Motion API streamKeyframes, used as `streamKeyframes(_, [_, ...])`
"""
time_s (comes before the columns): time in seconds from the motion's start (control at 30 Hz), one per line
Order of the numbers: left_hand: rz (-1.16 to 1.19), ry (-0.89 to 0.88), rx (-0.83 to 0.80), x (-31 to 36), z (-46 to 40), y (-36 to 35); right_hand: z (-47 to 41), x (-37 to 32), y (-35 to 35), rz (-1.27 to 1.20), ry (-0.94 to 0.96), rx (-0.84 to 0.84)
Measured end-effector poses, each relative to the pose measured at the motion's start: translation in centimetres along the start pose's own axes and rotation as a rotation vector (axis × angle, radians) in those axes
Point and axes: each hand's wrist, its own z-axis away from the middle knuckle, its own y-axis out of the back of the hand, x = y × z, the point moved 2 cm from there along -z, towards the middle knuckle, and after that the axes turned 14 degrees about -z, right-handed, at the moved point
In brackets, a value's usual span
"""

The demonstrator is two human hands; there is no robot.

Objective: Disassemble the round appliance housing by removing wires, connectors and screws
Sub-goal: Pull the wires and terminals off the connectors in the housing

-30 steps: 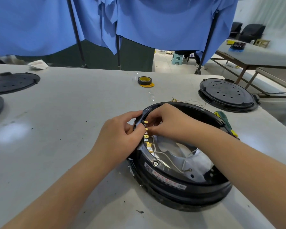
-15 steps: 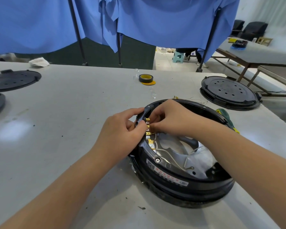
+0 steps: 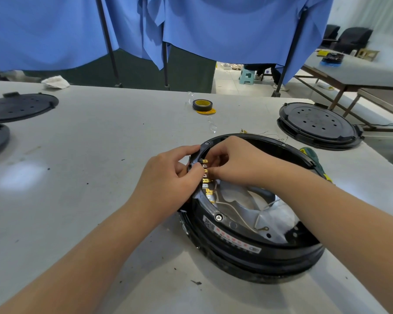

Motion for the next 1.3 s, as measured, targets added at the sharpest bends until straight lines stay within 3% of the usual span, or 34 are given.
streamKeyframes(0.3, [-0.006,0.007,0.006,0.0,0.0,0.0,0.1,0.6,0.8,0.029,-0.063,0.036])
streamKeyframes(0.7, [-0.027,0.02,-0.01,0.1,0.0,0.1,0.3,0.3,1.0,-0.078,0.021,0.099])
streamKeyframes(1.1, [-0.003,0.052,-0.01,0.3,-0.1,-0.1,1.1,-0.3,0.8,0.033,0.069,-0.08])
streamKeyframes(1.3, [-0.013,0.033,-0.002,0.2,0.0,0.0,1.1,-0.5,0.9,0.059,0.092,-0.077])
